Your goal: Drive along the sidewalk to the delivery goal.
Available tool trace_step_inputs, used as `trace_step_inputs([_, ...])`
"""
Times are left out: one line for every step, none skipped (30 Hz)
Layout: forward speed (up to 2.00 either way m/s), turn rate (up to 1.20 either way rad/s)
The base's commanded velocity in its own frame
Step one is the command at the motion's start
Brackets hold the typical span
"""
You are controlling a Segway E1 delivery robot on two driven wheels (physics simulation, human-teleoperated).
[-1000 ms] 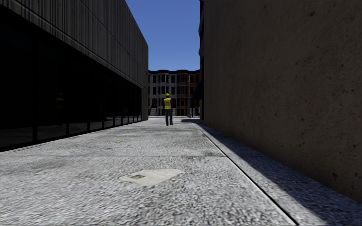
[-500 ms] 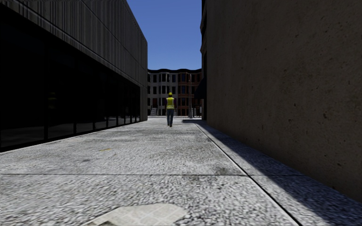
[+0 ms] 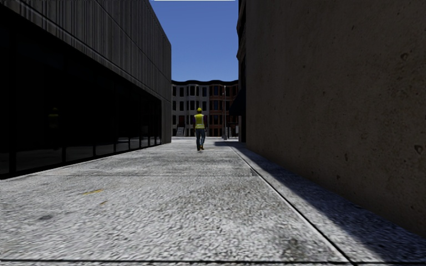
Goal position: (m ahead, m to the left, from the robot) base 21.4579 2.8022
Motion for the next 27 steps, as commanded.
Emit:
trace_step_inputs([2.00,0.00])
trace_step_inputs([2.00,0.00])
trace_step_inputs([2.00,0.00])
trace_step_inputs([2.00,0.00])
trace_step_inputs([2.00,0.00])
trace_step_inputs([2.00,0.00])
trace_step_inputs([2.00,0.00])
trace_step_inputs([2.00,0.00])
trace_step_inputs([2.00,0.00])
trace_step_inputs([2.00,0.00])
trace_step_inputs([2.00,0.00])
trace_step_inputs([2.00,0.00])
trace_step_inputs([2.00,0.00])
trace_step_inputs([2.00,0.00])
trace_step_inputs([2.00,0.00])
trace_step_inputs([2.00,0.00])
trace_step_inputs([2.00,0.00])
trace_step_inputs([2.00,0.00])
trace_step_inputs([2.00,0.00])
trace_step_inputs([2.00,0.00])
trace_step_inputs([2.00,0.00])
trace_step_inputs([2.00,0.00])
trace_step_inputs([2.00,0.00])
trace_step_inputs([2.00,0.00])
trace_step_inputs([2.00,0.00])
trace_step_inputs([2.00,0.00])
trace_step_inputs([2.00,0.00])
